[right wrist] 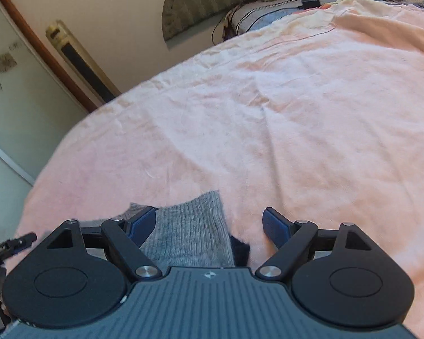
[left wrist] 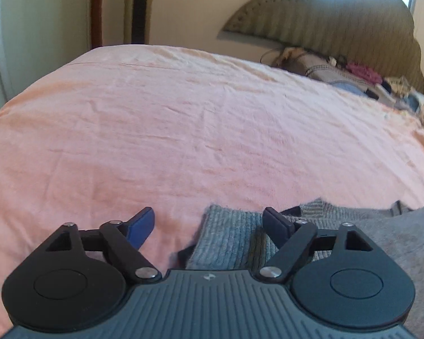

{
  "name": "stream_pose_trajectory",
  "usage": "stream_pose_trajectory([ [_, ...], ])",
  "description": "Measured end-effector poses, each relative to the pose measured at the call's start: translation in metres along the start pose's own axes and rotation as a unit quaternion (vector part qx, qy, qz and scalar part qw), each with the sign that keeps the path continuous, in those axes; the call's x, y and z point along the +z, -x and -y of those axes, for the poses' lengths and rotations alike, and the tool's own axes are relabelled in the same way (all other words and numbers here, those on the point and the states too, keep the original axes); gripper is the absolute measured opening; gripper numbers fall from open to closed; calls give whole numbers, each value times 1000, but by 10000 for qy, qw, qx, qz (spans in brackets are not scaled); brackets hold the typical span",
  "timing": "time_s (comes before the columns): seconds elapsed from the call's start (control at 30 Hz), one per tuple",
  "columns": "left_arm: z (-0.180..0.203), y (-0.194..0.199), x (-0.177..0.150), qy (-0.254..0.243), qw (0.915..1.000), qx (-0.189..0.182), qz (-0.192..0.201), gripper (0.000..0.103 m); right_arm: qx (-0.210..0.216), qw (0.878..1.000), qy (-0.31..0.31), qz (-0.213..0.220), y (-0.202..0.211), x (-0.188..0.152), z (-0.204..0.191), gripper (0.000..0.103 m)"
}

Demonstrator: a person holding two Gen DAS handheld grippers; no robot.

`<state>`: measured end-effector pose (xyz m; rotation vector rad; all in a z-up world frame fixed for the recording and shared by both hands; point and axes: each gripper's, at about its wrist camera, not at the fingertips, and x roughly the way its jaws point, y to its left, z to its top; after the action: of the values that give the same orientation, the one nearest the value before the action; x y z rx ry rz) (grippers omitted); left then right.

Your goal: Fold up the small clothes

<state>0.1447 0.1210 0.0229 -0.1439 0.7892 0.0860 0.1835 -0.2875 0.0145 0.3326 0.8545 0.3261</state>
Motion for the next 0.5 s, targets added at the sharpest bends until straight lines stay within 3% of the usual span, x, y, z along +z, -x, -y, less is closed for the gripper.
stream_pose_trajectory([
  [0.03, 8, -4, -2, -223, 9997, 102, 56, 67, -15, 9997, 256, 17, -3, -2, -9, 77],
  [0.07, 14, -4, -6, -449, 9986, 181, 205, 38, 48, 9987, 507, -81, -7, -6, -16, 48],
  [0.1, 18, -4, -7, -617, 9977, 157, 226, 23, 84, 9978, 632, -175, -10, -6, -20, 23],
  [0.13, 21, -4, -6, -693, 9971, 199, 251, 7, 155, 9974, 664, -232, -12, -7, -22, 15],
  [0.2, 21, -2, -3, -644, 9973, 243, 261, 7, 184, 9974, 689, -113, -7, -5, -22, 14],
  [0.3, 15, 3, 1, -606, 9972, 305, 329, 6, 350, 9983, 251, 402, 10, 3, -9, 14],
  [0.37, 11, -1, 4, -627, 9968, 389, 312, 6, 383, 9983, -78, 440, 8, 5, 4, 13],
  [0.43, 7, -8, 4, -615, 9968, 440, 242, 6, 124, 9996, -9, 240, -7, -2, 8, 13],
  [0.5, 6, -8, 1, -605, 9966, 440, 332, 6, 112, 9990, 37, 423, -9, -11, 8, 10],
])
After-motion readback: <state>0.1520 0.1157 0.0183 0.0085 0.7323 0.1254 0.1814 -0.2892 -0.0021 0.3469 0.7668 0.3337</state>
